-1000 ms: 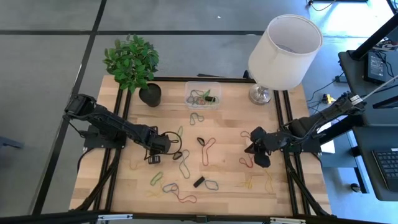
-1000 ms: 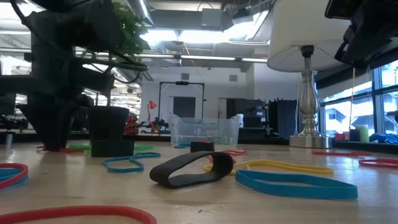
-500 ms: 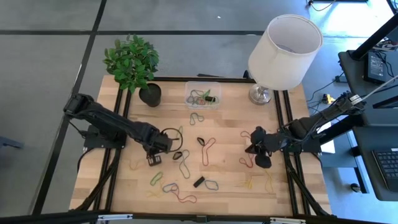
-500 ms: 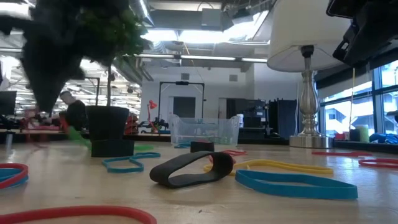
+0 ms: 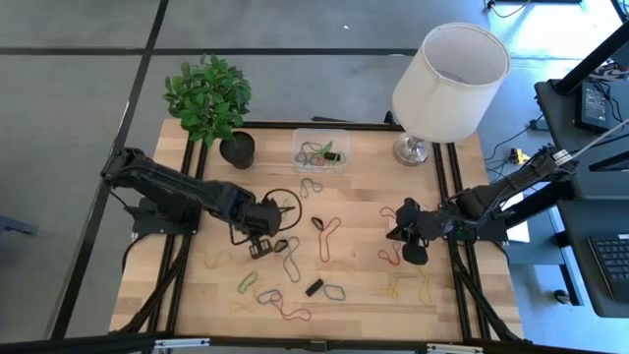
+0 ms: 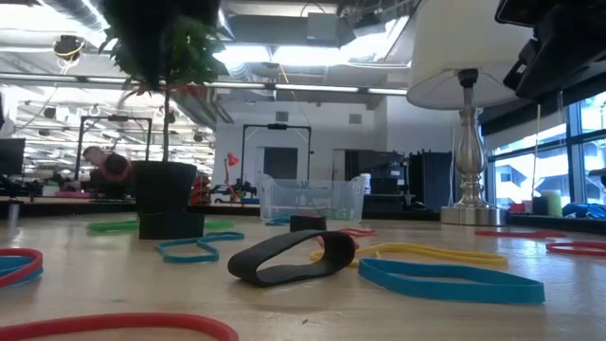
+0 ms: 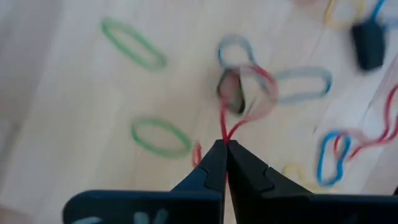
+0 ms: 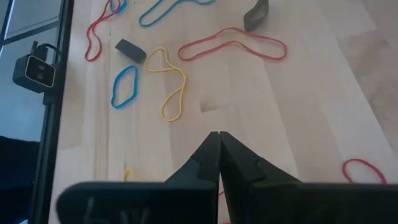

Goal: Pick and place rubber bands into bin
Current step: Put the red rubber band into the transparent bin

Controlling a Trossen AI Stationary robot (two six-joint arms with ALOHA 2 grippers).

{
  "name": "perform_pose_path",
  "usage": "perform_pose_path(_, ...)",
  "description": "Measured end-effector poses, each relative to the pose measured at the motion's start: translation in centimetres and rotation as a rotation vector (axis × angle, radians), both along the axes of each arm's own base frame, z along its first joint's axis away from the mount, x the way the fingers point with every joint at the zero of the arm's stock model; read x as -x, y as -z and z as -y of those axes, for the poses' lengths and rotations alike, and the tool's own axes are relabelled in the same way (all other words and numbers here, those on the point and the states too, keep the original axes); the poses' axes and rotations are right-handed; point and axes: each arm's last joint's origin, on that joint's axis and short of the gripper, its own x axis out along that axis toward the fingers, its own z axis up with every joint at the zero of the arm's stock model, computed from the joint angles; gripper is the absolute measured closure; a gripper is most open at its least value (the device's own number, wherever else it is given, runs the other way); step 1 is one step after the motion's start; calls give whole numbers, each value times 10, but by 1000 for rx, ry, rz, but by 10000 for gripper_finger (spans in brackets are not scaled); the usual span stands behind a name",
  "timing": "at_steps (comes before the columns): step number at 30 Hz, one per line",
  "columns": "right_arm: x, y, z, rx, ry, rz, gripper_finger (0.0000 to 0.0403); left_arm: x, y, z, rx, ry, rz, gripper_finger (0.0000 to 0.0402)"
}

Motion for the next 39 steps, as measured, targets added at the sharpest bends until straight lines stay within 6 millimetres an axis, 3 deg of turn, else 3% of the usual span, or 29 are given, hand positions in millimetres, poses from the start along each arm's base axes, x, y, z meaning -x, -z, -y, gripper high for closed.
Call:
perform_pose_path(8, 0, 3, 0, 6, 10, -3, 391, -41, -15, -36, -95, 61, 53, 399)
perform_pose_path(14, 3, 19, 2, -13, 56, -38, 391, -83, -25, -87, -189, 143, 96, 399)
perform_pose_path(21, 8, 39, 5, -79, 158, -79, 391, -120, -35, -163, -320, 177, 162, 399)
perform_pose_path(25, 9, 44, 8, -95, 272, -65, 391, -132, -25, -206, -385, 199, 178, 399)
perform_pose_path(31, 8, 43, 11, -103, 418, -10, 391, -131, 6, -261, -358, 212, 122, 399)
perform_pose_path(35, 6, 43, 17, -125, 495, 0, 391, -128, 30, -288, -319, 167, 75, 399)
perform_pose_path(39, 3, 43, 24, -133, 546, 5, 391, -126, 50, -302, -281, 137, 38, 397)
